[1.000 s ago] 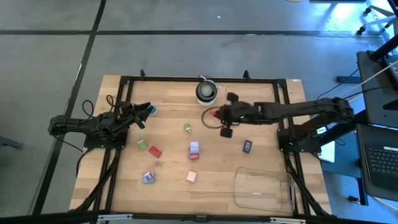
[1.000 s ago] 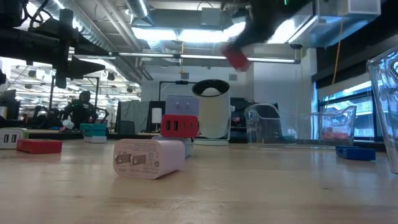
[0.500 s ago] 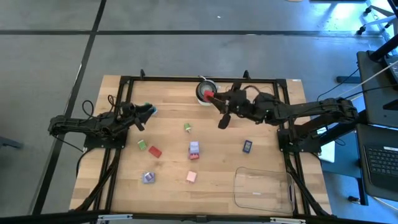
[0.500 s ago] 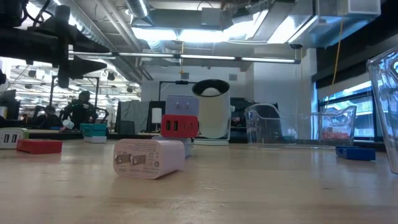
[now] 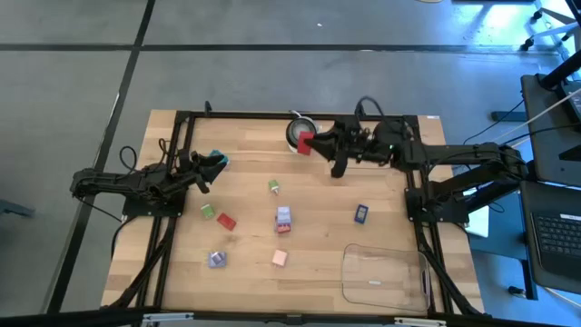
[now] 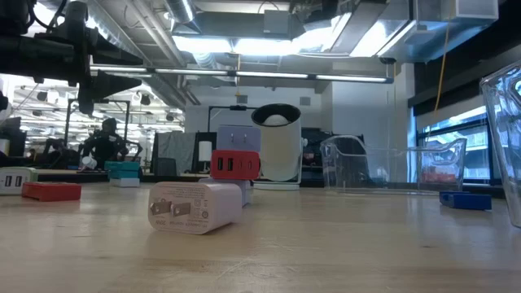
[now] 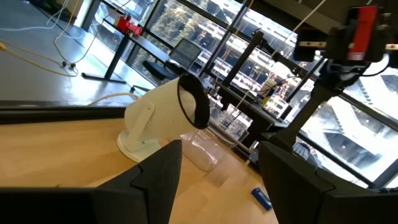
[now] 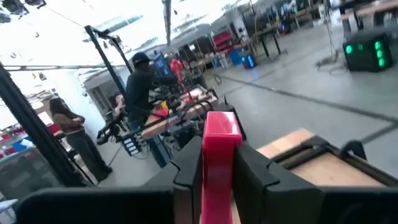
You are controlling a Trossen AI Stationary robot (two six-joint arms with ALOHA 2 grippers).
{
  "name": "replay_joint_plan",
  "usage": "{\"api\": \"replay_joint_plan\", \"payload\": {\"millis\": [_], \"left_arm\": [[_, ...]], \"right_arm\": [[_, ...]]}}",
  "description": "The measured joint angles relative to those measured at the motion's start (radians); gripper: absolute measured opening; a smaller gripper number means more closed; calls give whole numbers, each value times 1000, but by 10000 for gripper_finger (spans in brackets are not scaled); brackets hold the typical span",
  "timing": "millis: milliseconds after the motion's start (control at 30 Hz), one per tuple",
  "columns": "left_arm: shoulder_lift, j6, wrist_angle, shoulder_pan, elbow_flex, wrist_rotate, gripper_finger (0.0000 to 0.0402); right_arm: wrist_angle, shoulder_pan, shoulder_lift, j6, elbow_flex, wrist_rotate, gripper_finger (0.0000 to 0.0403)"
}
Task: Pick & Place Office items
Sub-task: Put the top right red digital timer into the top transparent bin
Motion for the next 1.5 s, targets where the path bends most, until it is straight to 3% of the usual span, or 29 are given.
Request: {"api": "replay_joint_plan", "payload": {"millis": [200, 467, 700, 867, 1067, 1267, 1500], "left_arm": [[0, -5, 0, 0, 0, -36, 210], [0, -4, 0, 0, 0, -212, 210], [0, -3, -1, 0, 0, -305, 210], [0, -3, -1, 0, 0, -361, 210], [0, -4, -1, 0, 0, -429, 210], [0, -56, -1, 0, 0, -429, 210], [0, -55, -17, 0, 0, -461, 210]], "right_arm": [[-131, -74, -83, -22, 0, -92, 64], [-409, -164, -176, -150, 0, -52, 64], [-751, -221, -183, -178, 0, 153, 64], [-850, -235, -183, -145, -44, 294, 64], [-841, -259, -181, -119, -203, 357, 64], [-665, -315, -180, -33, -404, 360, 64], [-620, -382, -155, 76, -484, 360, 64]]}}
